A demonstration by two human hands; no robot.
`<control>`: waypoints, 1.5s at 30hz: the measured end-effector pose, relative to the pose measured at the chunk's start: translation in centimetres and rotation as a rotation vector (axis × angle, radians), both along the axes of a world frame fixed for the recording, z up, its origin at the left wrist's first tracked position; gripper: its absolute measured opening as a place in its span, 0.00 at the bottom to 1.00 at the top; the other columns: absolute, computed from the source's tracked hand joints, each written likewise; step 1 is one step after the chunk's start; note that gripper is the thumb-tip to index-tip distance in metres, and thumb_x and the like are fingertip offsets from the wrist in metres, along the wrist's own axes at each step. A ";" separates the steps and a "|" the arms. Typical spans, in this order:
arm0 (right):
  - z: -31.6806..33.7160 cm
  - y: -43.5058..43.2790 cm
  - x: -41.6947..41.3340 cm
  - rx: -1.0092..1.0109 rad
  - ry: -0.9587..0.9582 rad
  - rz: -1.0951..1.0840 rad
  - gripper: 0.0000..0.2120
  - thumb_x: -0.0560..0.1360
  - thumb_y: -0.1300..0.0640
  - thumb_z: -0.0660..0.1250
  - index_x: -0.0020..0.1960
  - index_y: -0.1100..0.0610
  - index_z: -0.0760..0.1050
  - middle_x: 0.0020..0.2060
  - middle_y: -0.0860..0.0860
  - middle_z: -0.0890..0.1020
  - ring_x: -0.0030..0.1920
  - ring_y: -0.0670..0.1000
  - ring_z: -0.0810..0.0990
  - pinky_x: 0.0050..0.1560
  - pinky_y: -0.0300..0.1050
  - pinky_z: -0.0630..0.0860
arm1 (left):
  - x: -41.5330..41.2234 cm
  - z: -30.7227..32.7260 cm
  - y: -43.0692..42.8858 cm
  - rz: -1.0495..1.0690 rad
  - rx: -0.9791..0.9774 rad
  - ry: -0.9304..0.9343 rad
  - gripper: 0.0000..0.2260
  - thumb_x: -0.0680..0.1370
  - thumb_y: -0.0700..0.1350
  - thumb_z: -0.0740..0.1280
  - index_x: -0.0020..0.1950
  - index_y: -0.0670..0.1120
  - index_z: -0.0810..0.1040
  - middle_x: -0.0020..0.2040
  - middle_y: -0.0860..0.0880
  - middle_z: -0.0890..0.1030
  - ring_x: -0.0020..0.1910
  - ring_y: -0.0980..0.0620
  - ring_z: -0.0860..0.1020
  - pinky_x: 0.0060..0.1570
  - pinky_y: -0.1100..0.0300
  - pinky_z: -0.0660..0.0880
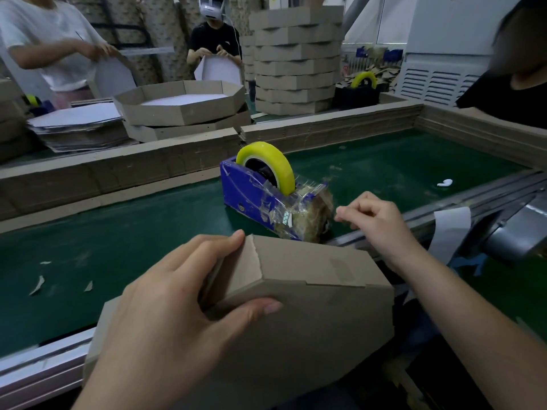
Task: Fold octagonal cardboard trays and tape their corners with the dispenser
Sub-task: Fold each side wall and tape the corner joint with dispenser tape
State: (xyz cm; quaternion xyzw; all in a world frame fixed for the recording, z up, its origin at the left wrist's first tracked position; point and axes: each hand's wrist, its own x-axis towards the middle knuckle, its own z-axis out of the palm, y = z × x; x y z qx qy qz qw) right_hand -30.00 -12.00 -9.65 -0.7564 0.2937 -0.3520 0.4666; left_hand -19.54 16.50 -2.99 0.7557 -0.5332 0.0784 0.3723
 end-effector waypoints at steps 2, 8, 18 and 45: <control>0.5 -0.4 -1.1 -0.235 0.222 -0.110 0.11 0.72 0.61 0.73 0.32 0.60 0.78 0.37 0.52 0.70 0.35 0.45 0.70 0.38 0.32 0.66 | 0.0 0.0 0.1 -0.009 0.000 -0.011 0.31 0.65 0.69 0.67 0.62 0.52 0.80 0.55 0.62 0.80 0.52 0.55 0.81 0.44 0.47 0.80; 6.2 3.0 -2.2 -0.337 0.086 0.167 0.06 0.73 0.55 0.71 0.40 0.58 0.81 0.40 0.50 0.71 0.40 0.49 0.71 0.41 0.30 0.67 | -0.1 0.2 0.1 -0.058 0.014 -0.034 0.27 0.70 0.64 0.65 0.64 0.52 0.79 0.57 0.63 0.77 0.52 0.59 0.79 0.44 0.56 0.79; 11.2 10.5 0.1 -0.011 0.194 0.825 0.09 0.70 0.54 0.70 0.31 0.50 0.81 0.35 0.43 0.74 0.39 0.42 0.74 0.46 0.41 0.68 | -0.1 0.4 0.3 -0.079 -0.032 -0.048 0.24 0.69 0.59 0.69 0.60 0.47 0.81 0.53 0.56 0.77 0.50 0.62 0.77 0.46 0.77 0.68; 12.1 8.9 0.2 -0.243 0.855 0.627 0.30 0.53 0.24 0.64 0.22 0.52 0.75 0.19 0.44 0.71 0.24 0.40 0.71 0.34 0.35 0.69 | -0.4 -1.0 0.3 -0.106 -0.210 -0.148 0.10 0.72 0.52 0.72 0.42 0.45 0.84 0.57 0.48 0.80 0.52 0.54 0.80 0.45 0.61 0.76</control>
